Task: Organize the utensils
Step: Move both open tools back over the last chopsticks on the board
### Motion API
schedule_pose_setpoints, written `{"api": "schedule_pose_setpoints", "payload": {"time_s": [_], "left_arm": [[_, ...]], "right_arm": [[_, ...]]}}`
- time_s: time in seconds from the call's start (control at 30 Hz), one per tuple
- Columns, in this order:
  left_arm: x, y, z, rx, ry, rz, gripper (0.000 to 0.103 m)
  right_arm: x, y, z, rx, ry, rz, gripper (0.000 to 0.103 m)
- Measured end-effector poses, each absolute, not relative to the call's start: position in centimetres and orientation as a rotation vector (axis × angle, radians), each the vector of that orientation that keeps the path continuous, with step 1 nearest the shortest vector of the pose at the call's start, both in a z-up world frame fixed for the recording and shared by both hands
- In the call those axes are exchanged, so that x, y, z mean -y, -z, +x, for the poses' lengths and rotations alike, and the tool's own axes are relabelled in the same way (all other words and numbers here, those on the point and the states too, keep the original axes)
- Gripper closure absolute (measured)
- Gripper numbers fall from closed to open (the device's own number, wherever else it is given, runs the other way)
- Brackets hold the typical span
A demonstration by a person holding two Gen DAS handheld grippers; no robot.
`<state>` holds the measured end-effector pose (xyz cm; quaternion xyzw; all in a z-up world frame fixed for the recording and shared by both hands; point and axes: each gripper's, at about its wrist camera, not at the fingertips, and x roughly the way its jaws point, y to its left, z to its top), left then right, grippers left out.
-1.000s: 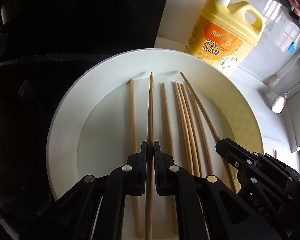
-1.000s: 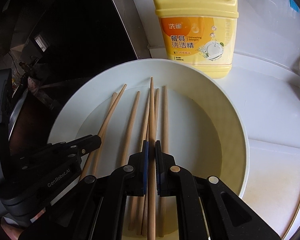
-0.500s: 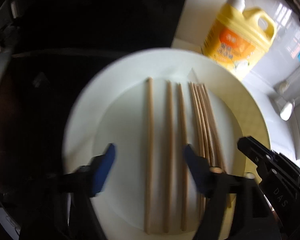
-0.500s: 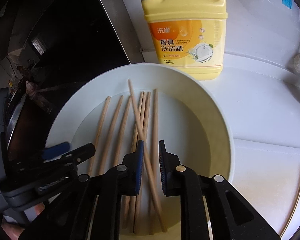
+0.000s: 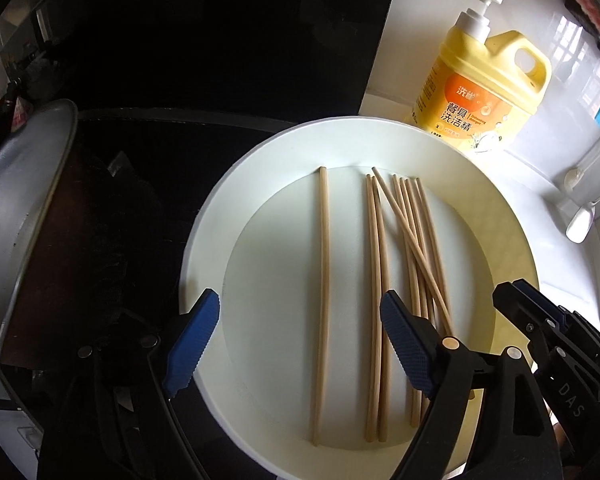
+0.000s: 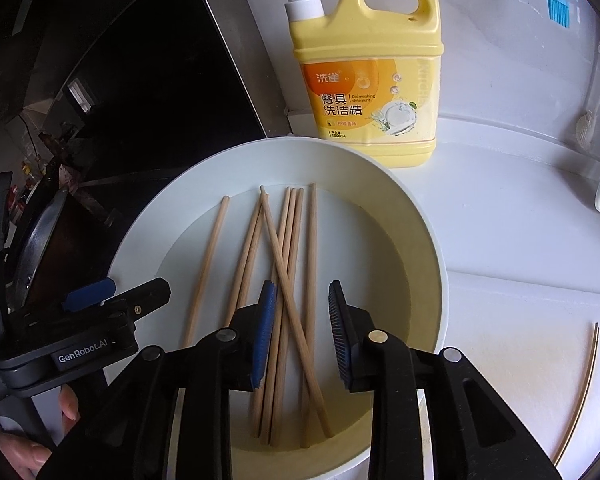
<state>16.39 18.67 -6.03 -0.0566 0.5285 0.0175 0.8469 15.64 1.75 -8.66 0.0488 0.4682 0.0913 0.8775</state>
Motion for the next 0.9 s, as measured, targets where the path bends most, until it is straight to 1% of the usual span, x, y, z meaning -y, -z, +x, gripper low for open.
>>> {"api": "schedule_pose_setpoints", "payload": {"time_s": [0.07,0.13,0.2,0.27,0.47,0.67,0.73,0.9], "left_arm": [[-18.8,5.9,16.2,-1.114,-0.036,-0.120,0.021],[-18.9,6.0,16.1,-1.111,-0.043,-0.114,0.020],[-19.1,5.8,16.0,-1.108,-0.044,-0.109,0.019],[-19.4,5.6,15.7,-1.105,-0.044,-0.106,0.019],[-19.8,4.9,15.1,-1.081,-0.049,-0.083,0.012],[-19.9,4.3,14.3,-1.070,-0.032,-0.066,0.010],[-19.9,4.0,13.9,-1.060,-0.023,-0.061,0.008],[-18.6,3.5,13.2,-1.051,0.012,-0.043,0.007]], "right_arm": [[-2.0,8.5,15.5,-0.973,-0.191,0.095,0.071],[-2.1,8.4,15.3,-0.966,-0.187,0.087,0.064],[-2.2,8.3,15.1,-0.965,-0.184,0.090,0.063],[-2.3,8.2,15.0,-0.964,-0.181,0.090,0.058],[-2.6,7.9,14.4,-0.954,-0.165,0.100,0.046],[-2.5,7.2,13.1,-0.936,-0.135,0.117,0.039],[-2.3,6.8,12.4,-0.928,-0.125,0.119,0.037],[-0.9,5.9,10.5,-0.898,-0.095,0.119,0.035]]}}
